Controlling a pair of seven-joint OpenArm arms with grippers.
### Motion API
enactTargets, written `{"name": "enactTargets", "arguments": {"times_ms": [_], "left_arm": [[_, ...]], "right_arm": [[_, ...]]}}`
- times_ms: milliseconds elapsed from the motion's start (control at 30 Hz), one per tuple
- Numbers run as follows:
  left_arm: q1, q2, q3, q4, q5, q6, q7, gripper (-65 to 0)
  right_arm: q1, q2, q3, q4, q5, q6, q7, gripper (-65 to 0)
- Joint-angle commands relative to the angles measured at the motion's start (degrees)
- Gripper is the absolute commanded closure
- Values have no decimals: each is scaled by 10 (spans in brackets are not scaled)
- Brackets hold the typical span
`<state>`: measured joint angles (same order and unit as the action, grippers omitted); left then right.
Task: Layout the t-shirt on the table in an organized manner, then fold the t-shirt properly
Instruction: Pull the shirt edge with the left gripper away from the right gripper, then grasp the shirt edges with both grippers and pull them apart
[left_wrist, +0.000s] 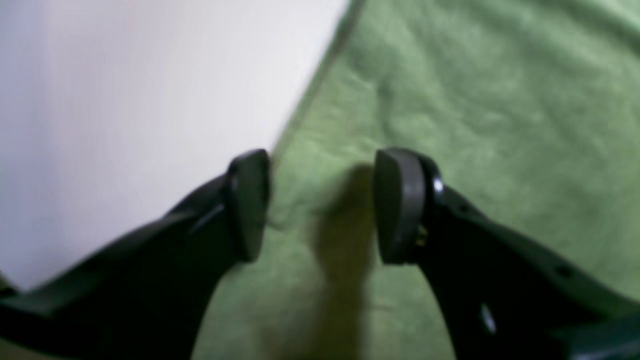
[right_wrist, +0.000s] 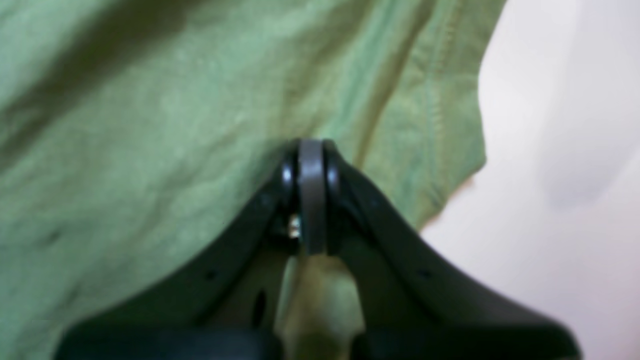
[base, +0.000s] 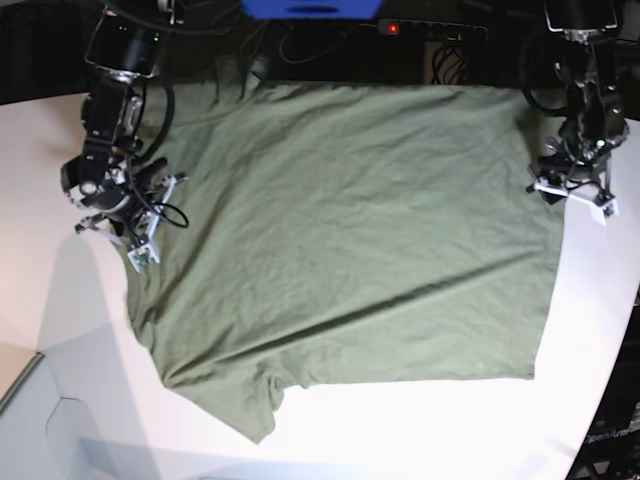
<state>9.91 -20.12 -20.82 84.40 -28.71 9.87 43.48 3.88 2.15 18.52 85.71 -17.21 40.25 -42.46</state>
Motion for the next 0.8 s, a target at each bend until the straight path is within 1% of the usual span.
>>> {"name": "enactTargets", "arguments": {"times_ms": [0,67,100,133,233,300,367,400,433,533,633,767], "left_arm": [[-9,-11,-1,14,-1,0,-12,-329],[-8,-11,-1,25,-1,0,-7,-326],[-8,-11,-1,29,-1,0,-7,-308],[-8,-11,-1,30,-1,0,-7,-274],[-7,-11,4,33,-1,0,-7,-127],[3,-14,4,42,-1,0,-6,-7],[22,-15,2,59,-1,0,7,-1],[30,-15,2,71,-1,0,14,-14],[35,-15,2,86,-1,1,19,-1],[48,-16,2,106,0,1,22,0],[47,-16,1,103,1,1,19,0],[20,-10,5,59,42,1,19,0]], "right_arm": [[10,4,-1,9,5,-2,9,0],[10,4,0,9,5,-2,9,0],[10,4,1,9,5,-2,9,0],[10,4,0,9,5,-2,9,0],[10,4,0,9,5,-2,9,0],[11,4,0,9,5,-2,9,0],[11,4,1,9,5,-2,9,0],[11,4,1,9,5,-2,9,0],[11,4,1,8,5,-2,9,0],[11,4,0,8,5,-2,9,0],[11,4,0,8,5,-2,9,0],[11,3,0,7,5,-2,9,0]]}}
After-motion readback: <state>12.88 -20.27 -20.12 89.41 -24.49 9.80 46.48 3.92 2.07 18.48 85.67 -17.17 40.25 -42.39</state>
